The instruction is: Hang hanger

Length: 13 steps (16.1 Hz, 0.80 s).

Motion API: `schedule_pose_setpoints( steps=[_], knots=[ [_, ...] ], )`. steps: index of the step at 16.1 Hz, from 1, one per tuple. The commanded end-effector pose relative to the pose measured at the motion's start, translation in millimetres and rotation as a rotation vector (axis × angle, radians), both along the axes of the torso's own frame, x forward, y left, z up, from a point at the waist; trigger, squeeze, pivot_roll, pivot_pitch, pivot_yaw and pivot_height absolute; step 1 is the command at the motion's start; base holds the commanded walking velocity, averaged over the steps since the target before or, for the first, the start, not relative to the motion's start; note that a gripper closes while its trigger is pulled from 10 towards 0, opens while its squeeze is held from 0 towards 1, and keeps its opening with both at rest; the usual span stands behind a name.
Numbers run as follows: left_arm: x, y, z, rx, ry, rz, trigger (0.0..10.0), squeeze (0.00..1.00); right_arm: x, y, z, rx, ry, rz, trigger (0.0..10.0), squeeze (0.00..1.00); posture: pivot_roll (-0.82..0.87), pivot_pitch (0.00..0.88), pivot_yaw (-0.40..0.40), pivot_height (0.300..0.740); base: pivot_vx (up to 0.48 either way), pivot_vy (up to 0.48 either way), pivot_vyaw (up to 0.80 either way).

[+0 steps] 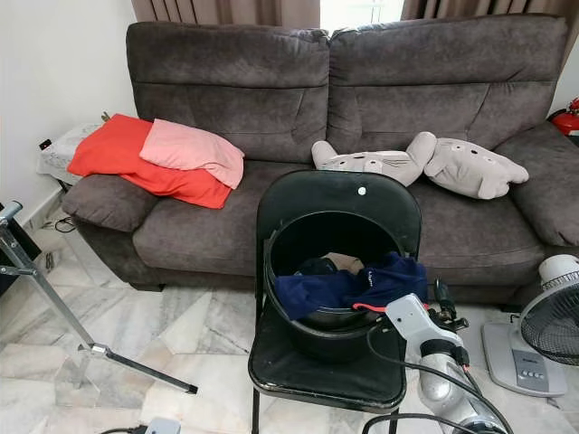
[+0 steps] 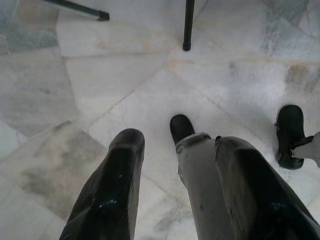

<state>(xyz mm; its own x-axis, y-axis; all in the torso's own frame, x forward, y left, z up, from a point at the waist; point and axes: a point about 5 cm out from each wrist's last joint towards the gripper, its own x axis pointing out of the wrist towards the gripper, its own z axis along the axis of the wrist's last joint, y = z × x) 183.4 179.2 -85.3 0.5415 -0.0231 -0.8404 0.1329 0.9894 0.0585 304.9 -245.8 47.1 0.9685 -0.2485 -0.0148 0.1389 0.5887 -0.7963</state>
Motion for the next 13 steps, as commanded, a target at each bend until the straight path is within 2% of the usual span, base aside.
schedule_pose_setpoints(
  steps=[1,10,13],
  knots=[
    [-7.1,2.3,-3.2,0.014,0.024,-0.011,10.0,0.0,1.8,-0.9,2.0,-0.002,-0.002,0.003,0.0,0.0,-0.04,0.01,0.07,0.74,0.0,0.0,0.0],
    [-6.9,2.8,-3.0,0.021,0.022,-0.012,10.0,0.0,6.0,-0.9,6.3,0.019,-0.014,-0.004,0.0,0.0,-0.04,0.029,0.074,0.74,0.0,0.0,0.0],
    [-5.6,2.7,-2.5,0.02,0.018,-0.012,10.0,0.0,7.0,-3.0,8.6,0.053,-0.028,-0.024,0.0,0.0,-0.04,0.033,0.075,0.74,0.0,0.0,0.0]
  ],
)
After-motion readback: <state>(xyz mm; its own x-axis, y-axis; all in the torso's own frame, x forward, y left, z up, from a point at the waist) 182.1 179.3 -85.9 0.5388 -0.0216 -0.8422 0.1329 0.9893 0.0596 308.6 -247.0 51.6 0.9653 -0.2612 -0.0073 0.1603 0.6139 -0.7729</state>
